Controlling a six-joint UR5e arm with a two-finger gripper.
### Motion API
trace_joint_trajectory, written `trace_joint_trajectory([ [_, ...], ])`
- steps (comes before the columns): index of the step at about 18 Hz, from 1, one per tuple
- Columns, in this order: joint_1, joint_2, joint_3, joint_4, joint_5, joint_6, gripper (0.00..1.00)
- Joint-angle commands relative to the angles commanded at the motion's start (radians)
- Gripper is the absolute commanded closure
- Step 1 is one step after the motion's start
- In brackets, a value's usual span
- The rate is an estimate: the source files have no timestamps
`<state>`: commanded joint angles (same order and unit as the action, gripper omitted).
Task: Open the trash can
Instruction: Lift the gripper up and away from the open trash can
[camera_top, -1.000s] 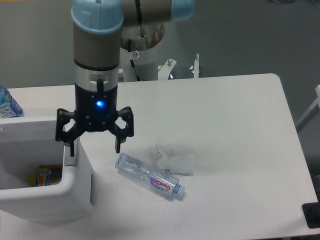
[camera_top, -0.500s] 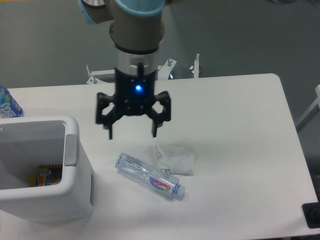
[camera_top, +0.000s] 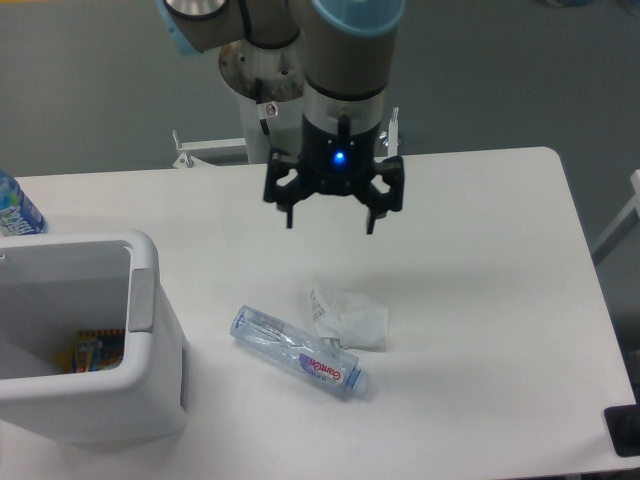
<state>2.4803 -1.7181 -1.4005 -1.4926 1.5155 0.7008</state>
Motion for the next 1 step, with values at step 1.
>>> trace_joint_trajectory([
  [1, 0.006, 0.002, -0.003, 0.003, 0.0, 0.005, 0.0],
])
